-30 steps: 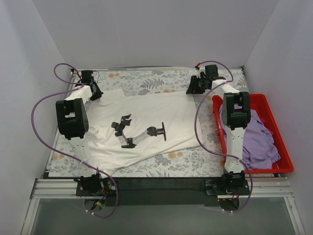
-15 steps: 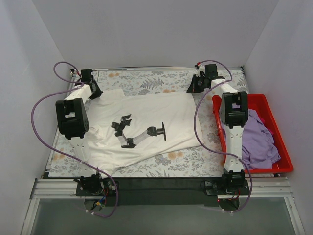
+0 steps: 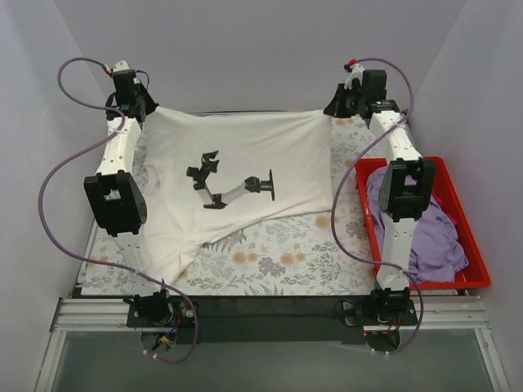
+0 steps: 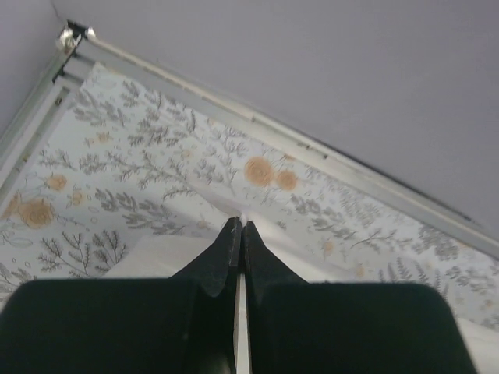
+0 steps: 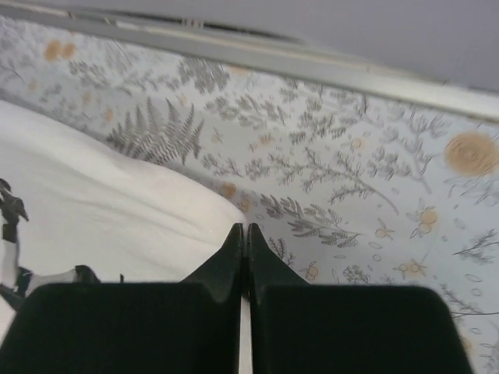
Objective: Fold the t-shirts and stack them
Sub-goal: Flatten the tshirt out
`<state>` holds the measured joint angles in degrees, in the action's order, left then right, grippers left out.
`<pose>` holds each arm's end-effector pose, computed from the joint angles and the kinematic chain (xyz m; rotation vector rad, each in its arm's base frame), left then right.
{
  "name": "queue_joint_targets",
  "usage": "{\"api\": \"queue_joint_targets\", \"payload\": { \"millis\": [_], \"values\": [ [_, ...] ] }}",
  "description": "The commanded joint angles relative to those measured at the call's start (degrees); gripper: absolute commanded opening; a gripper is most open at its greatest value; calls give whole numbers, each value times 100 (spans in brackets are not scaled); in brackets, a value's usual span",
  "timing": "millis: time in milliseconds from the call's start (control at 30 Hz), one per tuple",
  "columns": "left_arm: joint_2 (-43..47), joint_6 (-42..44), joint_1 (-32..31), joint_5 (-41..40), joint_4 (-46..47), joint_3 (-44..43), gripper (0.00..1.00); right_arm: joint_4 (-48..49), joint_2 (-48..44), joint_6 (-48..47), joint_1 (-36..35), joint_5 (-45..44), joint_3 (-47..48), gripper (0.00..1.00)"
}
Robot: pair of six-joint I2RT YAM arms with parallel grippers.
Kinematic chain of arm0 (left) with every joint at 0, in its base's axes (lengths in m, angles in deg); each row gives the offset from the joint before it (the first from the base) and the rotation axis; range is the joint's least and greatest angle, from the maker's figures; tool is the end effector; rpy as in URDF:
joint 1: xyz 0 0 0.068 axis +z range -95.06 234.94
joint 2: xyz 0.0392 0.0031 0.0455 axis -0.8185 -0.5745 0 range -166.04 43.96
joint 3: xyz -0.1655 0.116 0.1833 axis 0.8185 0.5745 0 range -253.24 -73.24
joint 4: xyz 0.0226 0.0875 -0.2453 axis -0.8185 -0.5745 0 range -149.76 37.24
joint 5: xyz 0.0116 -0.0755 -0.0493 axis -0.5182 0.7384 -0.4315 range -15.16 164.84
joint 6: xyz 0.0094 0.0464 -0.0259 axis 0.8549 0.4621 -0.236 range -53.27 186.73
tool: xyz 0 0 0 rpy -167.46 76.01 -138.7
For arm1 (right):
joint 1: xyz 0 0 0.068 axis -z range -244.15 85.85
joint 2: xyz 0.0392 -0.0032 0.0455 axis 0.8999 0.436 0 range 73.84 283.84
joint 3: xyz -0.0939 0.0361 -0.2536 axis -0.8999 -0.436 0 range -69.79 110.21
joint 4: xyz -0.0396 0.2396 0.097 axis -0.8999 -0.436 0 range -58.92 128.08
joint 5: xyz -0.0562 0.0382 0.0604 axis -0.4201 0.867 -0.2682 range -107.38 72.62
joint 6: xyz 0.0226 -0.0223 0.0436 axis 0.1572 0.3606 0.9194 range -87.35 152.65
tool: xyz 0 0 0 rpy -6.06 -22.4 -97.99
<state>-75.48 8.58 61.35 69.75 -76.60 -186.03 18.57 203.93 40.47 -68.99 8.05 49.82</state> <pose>0.4909 0.0583 0.3190 -1.1844 1.7736 -0.4466 0.5306 0.0603 0.2769 -0.2164 2.0820 0.5977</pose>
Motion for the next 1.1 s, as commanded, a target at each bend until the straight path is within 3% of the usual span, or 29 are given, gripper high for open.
{"api": "queue_joint_targets", "payload": {
  "millis": [0,167,667,867,1067],
  "values": [
    [1009,-108,62,-81,72,-629,0,316,-1211,-17,115,-161,484,1],
    [1730,-179,62,-160,186,-806,0,412,-2082,-113,176,-275,274,1],
    [4339,462,62,-450,-16,-489,0,940,-5667,-702,185,-741,-2213,1],
    [4526,962,-105,-625,-16,-848,0,888,-6108,-755,98,-811,-2285,1],
    [4122,1508,-518,-775,159,-1096,0,773,-5987,-966,45,-1084,-2144,1]
  ]
}}
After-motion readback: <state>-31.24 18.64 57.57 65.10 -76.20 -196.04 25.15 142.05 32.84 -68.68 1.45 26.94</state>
